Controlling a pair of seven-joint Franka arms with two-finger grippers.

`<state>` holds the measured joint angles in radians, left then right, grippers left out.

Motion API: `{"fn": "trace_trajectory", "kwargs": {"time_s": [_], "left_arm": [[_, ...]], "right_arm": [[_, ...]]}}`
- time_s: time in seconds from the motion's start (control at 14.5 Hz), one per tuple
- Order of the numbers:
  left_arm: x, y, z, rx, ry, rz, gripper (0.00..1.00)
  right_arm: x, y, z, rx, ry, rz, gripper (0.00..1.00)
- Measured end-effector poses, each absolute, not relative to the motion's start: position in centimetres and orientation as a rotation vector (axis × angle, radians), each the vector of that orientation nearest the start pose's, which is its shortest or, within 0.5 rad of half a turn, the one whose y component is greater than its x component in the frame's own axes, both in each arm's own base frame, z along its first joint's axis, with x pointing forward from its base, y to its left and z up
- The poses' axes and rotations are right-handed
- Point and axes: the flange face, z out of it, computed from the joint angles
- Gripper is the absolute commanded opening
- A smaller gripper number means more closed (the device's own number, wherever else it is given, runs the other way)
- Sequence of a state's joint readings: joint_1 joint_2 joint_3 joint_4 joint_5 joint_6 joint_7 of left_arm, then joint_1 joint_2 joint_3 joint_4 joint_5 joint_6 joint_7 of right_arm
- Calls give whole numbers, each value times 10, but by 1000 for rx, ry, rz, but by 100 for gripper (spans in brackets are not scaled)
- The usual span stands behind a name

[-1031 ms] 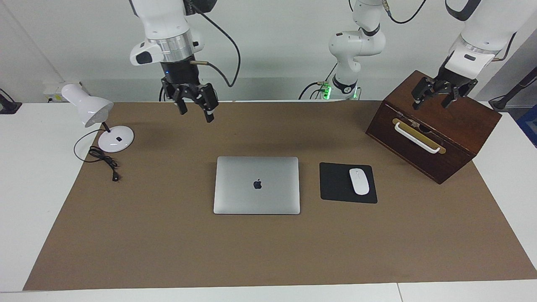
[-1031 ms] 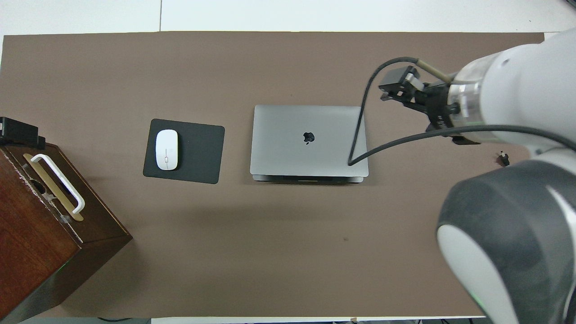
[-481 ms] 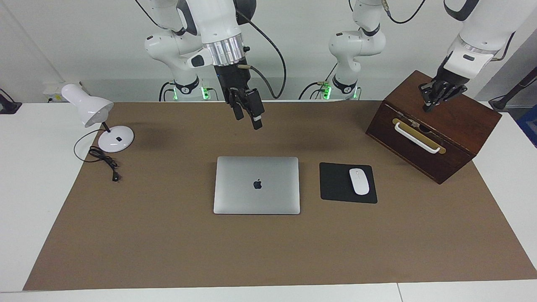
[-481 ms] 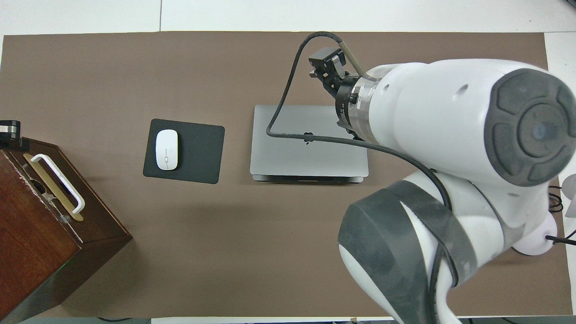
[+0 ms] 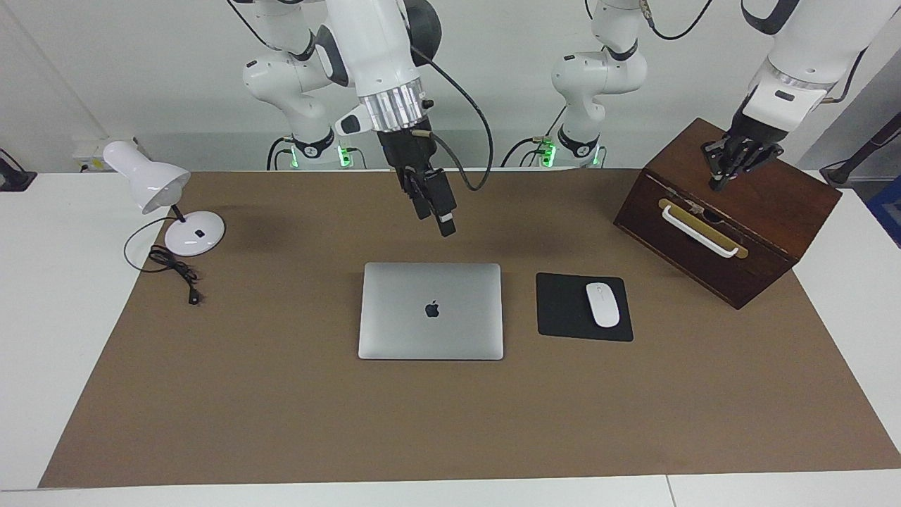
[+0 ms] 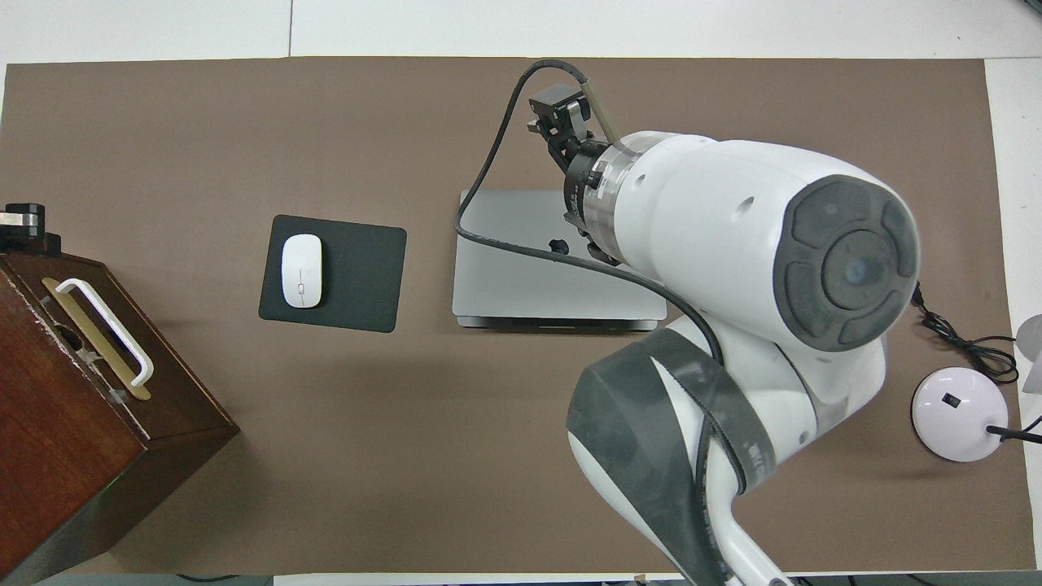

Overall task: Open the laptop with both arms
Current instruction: 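Move the right gripper over the closed silver laptop's front edge, then lower the right gripper to the laptop front while the left gripper approaches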

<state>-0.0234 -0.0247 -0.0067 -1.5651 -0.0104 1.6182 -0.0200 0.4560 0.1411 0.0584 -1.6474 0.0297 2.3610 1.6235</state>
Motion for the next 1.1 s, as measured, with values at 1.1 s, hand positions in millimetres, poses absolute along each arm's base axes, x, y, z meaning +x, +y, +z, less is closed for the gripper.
{"fn": "trace_trajectory", "kwargs": {"time_s": [1.1], "left_arm": [[503, -101, 533, -3176, 253, -575, 0]], "right_arm": [[582, 307, 482, -2026, 1373, -418, 100]]}}
